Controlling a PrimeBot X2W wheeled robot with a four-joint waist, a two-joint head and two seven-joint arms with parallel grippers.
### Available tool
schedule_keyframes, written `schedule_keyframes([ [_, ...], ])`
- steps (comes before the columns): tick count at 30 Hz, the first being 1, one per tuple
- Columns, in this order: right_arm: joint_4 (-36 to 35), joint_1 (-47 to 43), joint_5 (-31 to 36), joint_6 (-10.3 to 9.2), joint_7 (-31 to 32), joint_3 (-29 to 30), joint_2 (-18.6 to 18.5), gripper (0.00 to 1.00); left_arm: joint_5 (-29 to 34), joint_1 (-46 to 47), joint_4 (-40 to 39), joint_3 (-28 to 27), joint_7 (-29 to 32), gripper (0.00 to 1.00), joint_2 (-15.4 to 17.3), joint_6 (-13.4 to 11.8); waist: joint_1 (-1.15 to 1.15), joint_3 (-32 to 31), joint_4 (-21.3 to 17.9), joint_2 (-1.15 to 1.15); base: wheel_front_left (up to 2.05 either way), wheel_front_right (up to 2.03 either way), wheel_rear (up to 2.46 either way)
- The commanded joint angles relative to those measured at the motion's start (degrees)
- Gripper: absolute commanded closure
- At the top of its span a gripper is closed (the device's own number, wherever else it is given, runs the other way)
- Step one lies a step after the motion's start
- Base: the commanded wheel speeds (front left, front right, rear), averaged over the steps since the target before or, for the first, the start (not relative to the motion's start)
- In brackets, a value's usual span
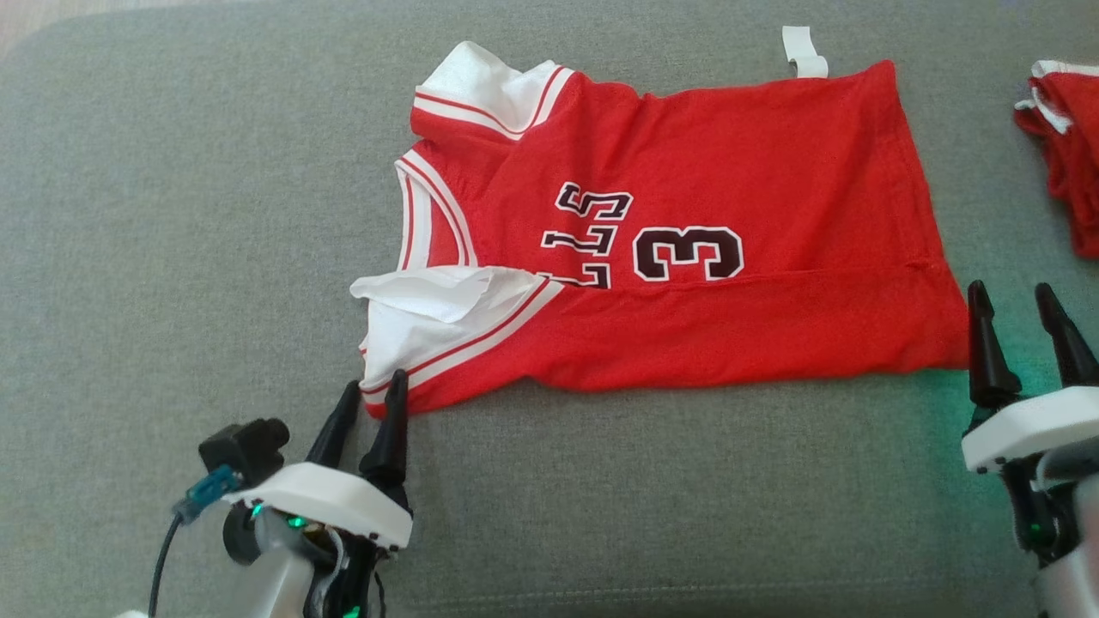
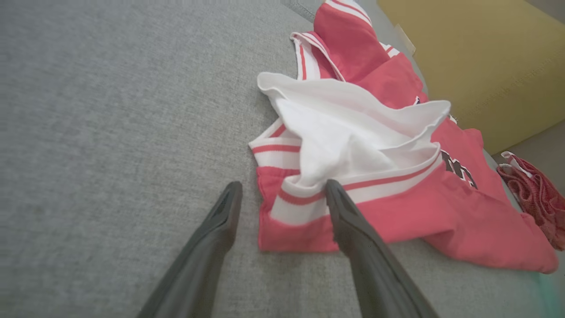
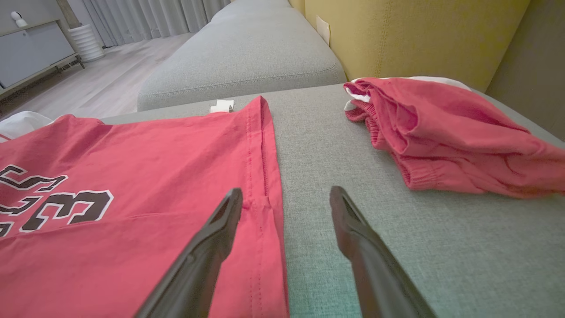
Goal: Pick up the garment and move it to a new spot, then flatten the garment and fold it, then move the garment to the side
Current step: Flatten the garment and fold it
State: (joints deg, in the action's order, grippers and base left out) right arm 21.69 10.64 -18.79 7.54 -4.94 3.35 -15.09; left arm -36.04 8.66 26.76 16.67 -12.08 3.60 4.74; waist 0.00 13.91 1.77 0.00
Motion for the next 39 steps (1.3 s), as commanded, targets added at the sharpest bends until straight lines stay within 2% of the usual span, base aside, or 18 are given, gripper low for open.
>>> schedule_keyframes([
  [1,-2.02,-0.85,0.40,-0.05,-0.15,-0.60,-0.45,0.00,-0.10,0.09,-1.57,-1.91,-0.52,0.00,0.78,-0.45,0.00,-0.01,0.02,0.00,0.00,0.00,0.00],
  [6,-2.43,-1.05,0.48,-0.05,-0.07,-0.44,0.10,0.00,0.17,-0.82,-0.86,-1.29,1.03,0.00,1.40,-1.32,0.00,0.17,-0.06,0.00,0.00,0.00,0.00],
  [14,-3.31,-0.34,0.49,-0.05,0.80,-0.90,-0.12,0.00,1.00,1.60,4.10,2.45,7.59,0.00,1.43,-1.19,0.00,0.49,-0.57,0.00,0.00,0.00,0.00],
  [15,-3.31,-0.39,0.47,-0.05,0.88,-0.85,-0.19,0.00,1.30,1.73,4.30,2.97,8.19,0.23,1.55,-1.15,0.00,0.40,-0.57,0.00,0.00,0.00,0.00],
  [16,-3.30,-0.45,0.48,-0.05,0.99,-0.79,-0.22,0.00,1.59,1.83,4.28,3.28,8.37,0.75,1.69,-1.20,0.00,0.31,-0.57,0.00,0.00,0.00,0.00],
  [17,-3.21,-0.53,0.51,-0.05,1.18,-0.68,-0.21,0.00,2.04,1.83,3.98,3.63,8.25,1.00,1.95,-1.20,0.00,0.20,-0.55,0.00,0.00,0.00,0.00],
  [23,-0.35,-0.76,-1.19,-0.05,5.03,-1.06,1.26,0.00,2.82,0.52,-0.25,3.53,6.08,1.00,3.14,-1.81,0.00,-0.89,0.04,0.00,0.00,0.00,0.00],
  [32,6.53,1.65,-1.11,-0.05,11.80,-2.41,1.44,0.01,2.85,-0.21,-5.33,3.57,7.05,1.00,4.82,-2.38,0.00,-0.76,1.20,0.00,0.00,0.00,0.00],
  [33,6.93,1.98,-1.25,-0.05,11.89,-2.52,1.56,0.56,2.84,-0.20,-5.64,3.61,7.22,1.00,4.94,-2.44,0.00,-0.72,1.30,0.00,0.00,0.00,0.00],
  [34,7.31,2.22,-1.62,-0.05,12.30,-2.92,1.62,1.00,2.87,-0.22,-5.92,3.65,7.36,1.00,5.10,-2.51,0.00,-0.73,1.40,0.00,0.00,0.00,0.00],
  [39,6.88,1.63,-3.58,-0.05,12.89,-3.86,-0.36,1.00,2.74,-1.25,-7.72,3.60,8.16,1.00,6.43,-2.81,0.00,-1.66,2.06,0.00,0.00,0.00,0.00],
])
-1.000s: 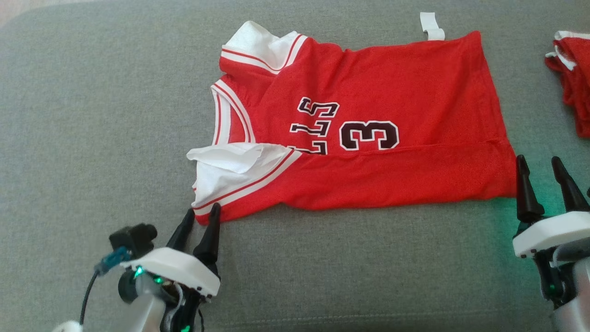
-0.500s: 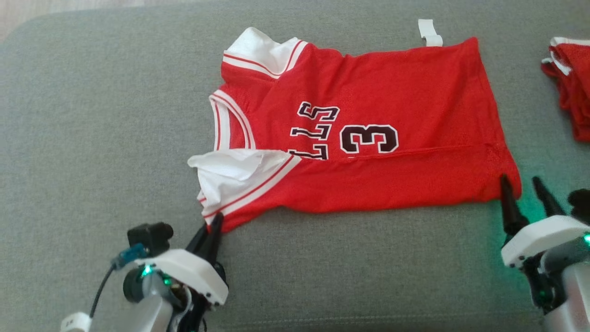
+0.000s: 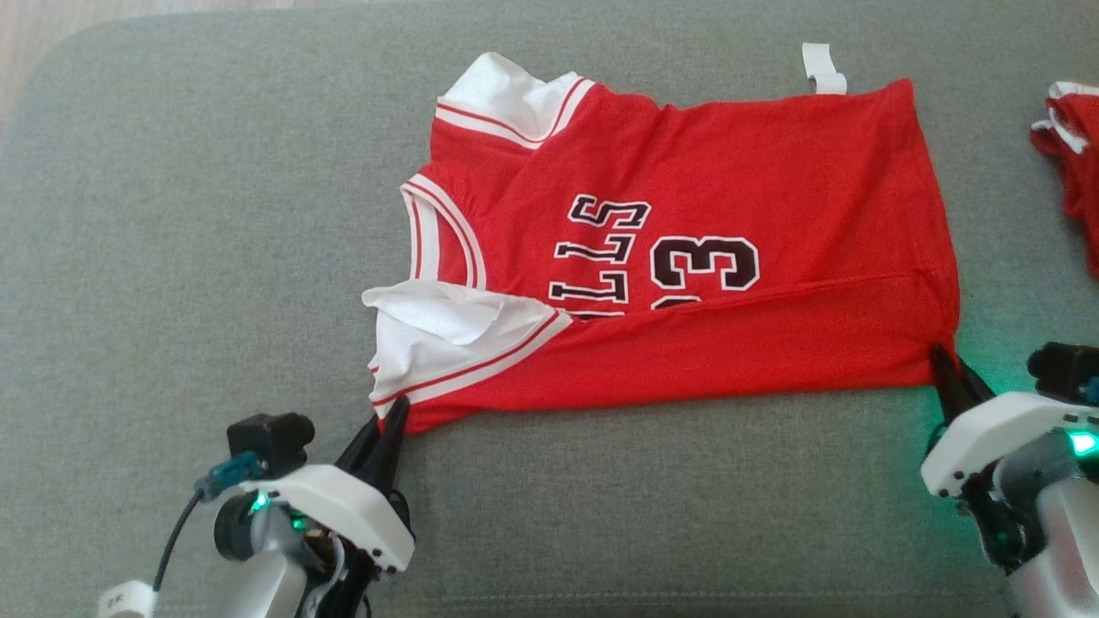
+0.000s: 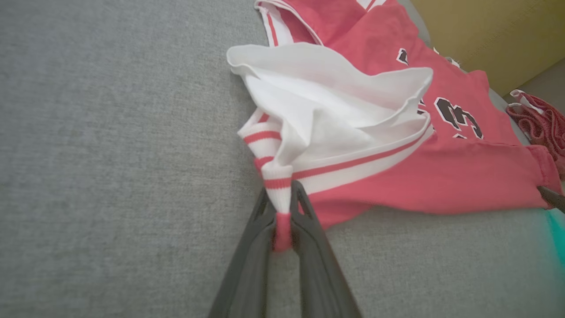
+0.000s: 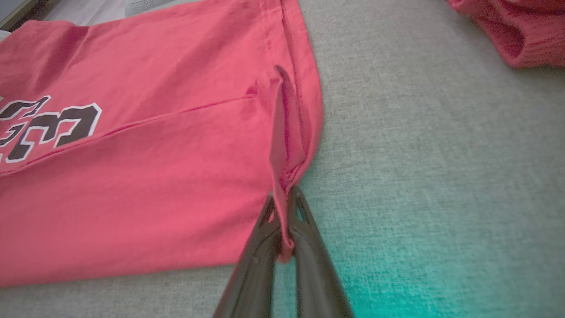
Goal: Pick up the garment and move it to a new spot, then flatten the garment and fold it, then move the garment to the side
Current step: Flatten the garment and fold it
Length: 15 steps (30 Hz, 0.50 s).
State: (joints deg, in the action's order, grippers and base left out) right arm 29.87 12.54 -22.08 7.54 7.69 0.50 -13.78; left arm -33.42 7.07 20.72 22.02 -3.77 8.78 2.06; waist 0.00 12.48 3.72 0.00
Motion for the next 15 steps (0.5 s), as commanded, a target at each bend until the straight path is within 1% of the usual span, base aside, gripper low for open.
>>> schedule_keyframes([
  [1,-1.84,-0.71,-0.79,-0.05,0.35,-1.15,-2.06,1.00,0.05,-0.02,-2.07,-1.75,0.04,1.00,1.47,-0.19,0.00,-0.47,0.21,0.00,0.00,0.00,0.00],
  [9,-7.32,-6.36,-3.50,-0.05,1.94,-0.29,-4.72,1.00,-0.12,-3.66,-5.87,-1.49,1.54,1.00,3.21,-1.08,0.00,-1.82,0.77,0.00,0.00,0.00,0.00],
  [15,-11.70,-12.73,-4.33,-0.05,3.57,2.26,-4.90,1.00,-0.26,-8.09,-9.15,-1.17,3.13,1.00,4.48,-2.64,0.00,-2.90,1.03,0.00,0.00,0.00,0.00],
])
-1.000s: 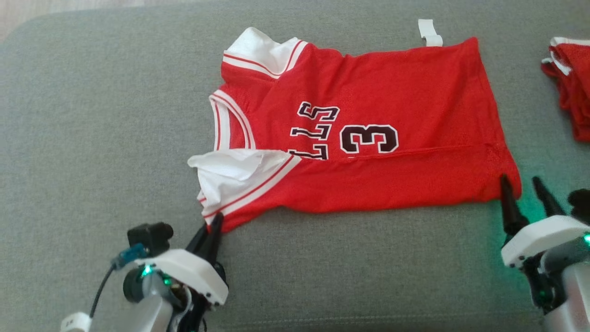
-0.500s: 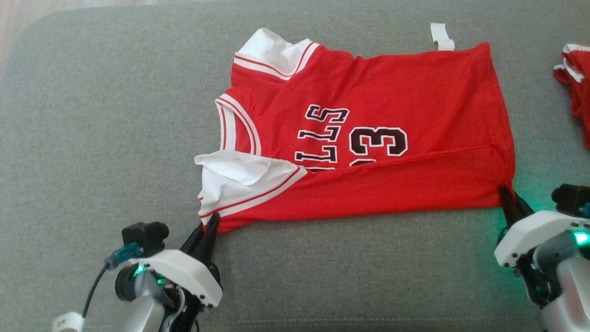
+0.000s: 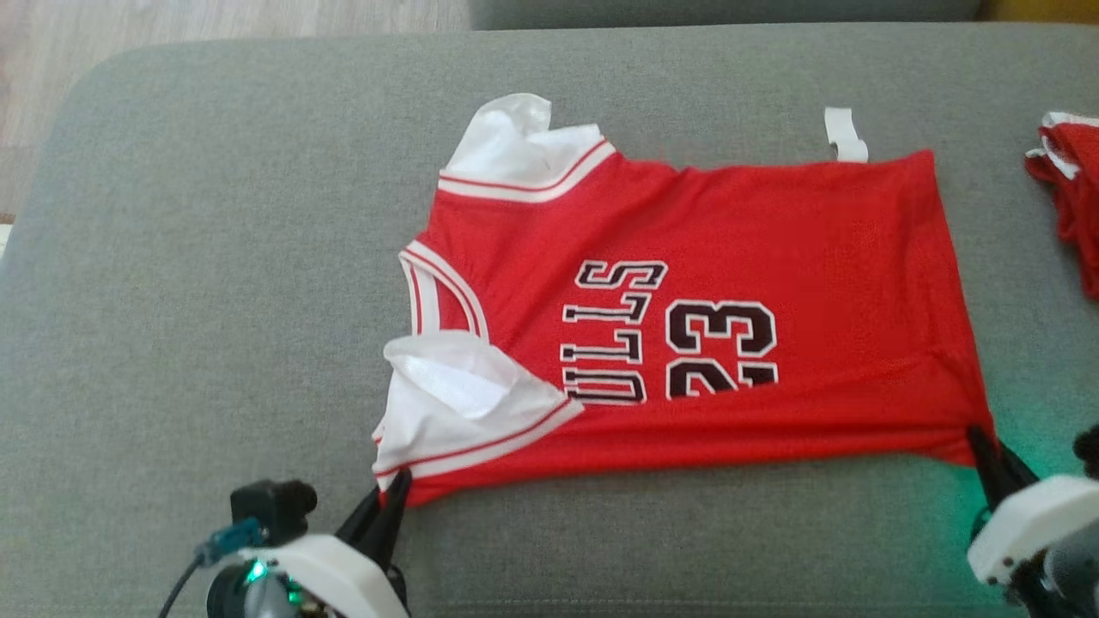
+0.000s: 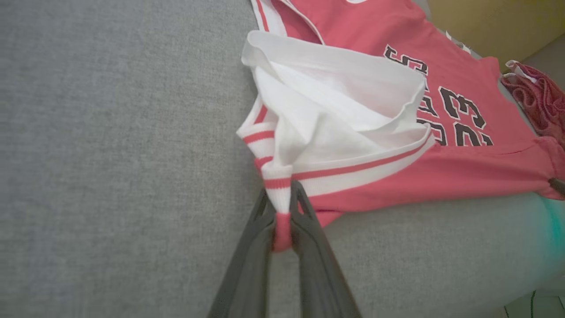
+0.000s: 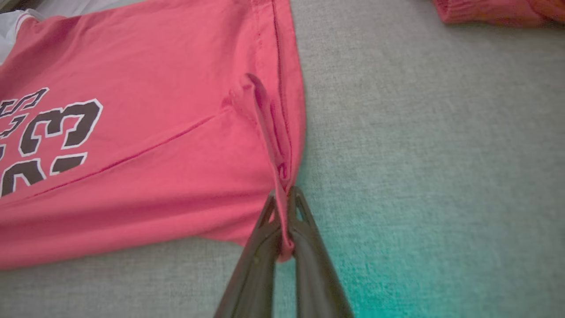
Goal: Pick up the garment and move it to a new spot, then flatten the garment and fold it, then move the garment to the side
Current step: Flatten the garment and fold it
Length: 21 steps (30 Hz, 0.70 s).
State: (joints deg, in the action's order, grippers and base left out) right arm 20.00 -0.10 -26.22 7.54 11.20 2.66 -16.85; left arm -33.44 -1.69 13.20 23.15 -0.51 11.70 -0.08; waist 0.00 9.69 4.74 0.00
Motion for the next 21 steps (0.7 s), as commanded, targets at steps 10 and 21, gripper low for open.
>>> schedule_keyframes([
  [10,-8.87,-6.63,0.29,-0.05,3.90,3.98,-0.10,1.00,0.13,-4.05,-6.80,-1.52,1.92,1.00,2.92,-2.89,0.00,0.13,-0.06,0.00,0.00,0.00,0.00],
  [21,-11.44,-6.11,3.12,-0.05,2.04,5.92,0.95,0.00,1.83,-0.70,-6.59,-0.95,0.12,0.00,2.58,-3.37,0.00,1.07,-0.37,0.00,0.00,0.00,0.00],
])
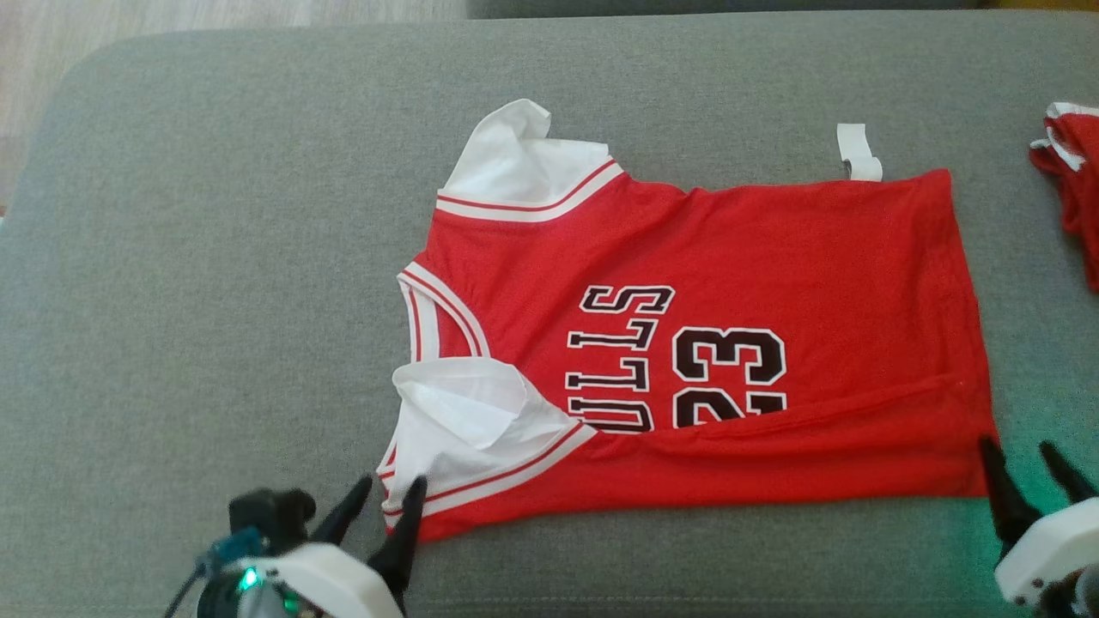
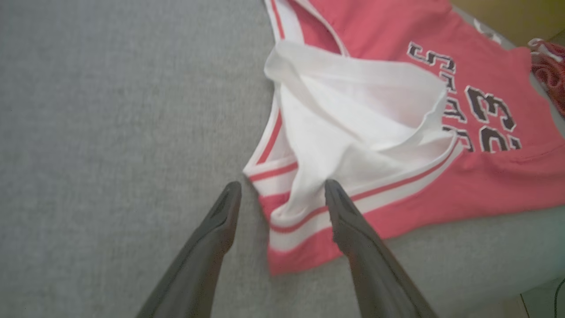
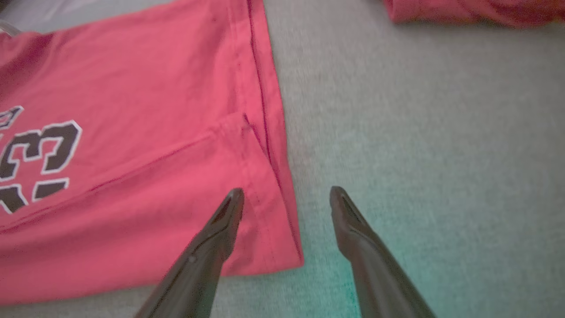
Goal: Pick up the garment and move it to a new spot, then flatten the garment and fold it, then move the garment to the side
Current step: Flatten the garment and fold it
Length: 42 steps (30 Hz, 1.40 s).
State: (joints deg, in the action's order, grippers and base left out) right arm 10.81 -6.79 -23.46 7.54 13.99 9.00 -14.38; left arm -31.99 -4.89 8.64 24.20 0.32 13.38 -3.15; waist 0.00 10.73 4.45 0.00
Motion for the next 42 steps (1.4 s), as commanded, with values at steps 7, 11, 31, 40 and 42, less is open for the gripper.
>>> schedule_keyframes([
  [7,-7.10,3.47,1.57,-0.05,-5.85,-1.35,-1.24,0.00,4.05,16.34,-9.83,-3.67,2.24,0.00,5.41,0.95,0.00,3.79,-0.74,0.00,0.00,0.00,0.00],
  [11,-8.73,6.47,1.32,-0.05,-6.64,-2.76,-2.06,0.00,6.32,32.90,-9.66,-1.57,10.47,0.00,8.87,6.31,0.00,8.66,-1.60,0.00,0.00,0.00,0.00],
  [31,-6.22,15.07,-1.25,-0.05,-10.70,-5.58,-2.85,0.00,3.21,83.51,9.34,42.54,19.52,0.00,21.87,10.62,0.00,19.41,-8.65,0.00,0.00,0.00,0.00],
  [40,-4.56,16.22,-2.05,-0.05,-11.47,-6.13,-2.90,0.00,2.52,89.29,15.48,48.51,15.88,0.00,20.72,10.63,0.00,19.94,-9.73,0.00,0.00,0.00,0.00],
  [42,-4.35,16.55,-2.37,-0.05,-11.63,-6.19,-2.69,0.00,3.00,89.84,15.85,48.91,15.94,0.00,20.82,10.63,0.00,20.05,-10.10,0.00,0.00,0.00,0.00],
])
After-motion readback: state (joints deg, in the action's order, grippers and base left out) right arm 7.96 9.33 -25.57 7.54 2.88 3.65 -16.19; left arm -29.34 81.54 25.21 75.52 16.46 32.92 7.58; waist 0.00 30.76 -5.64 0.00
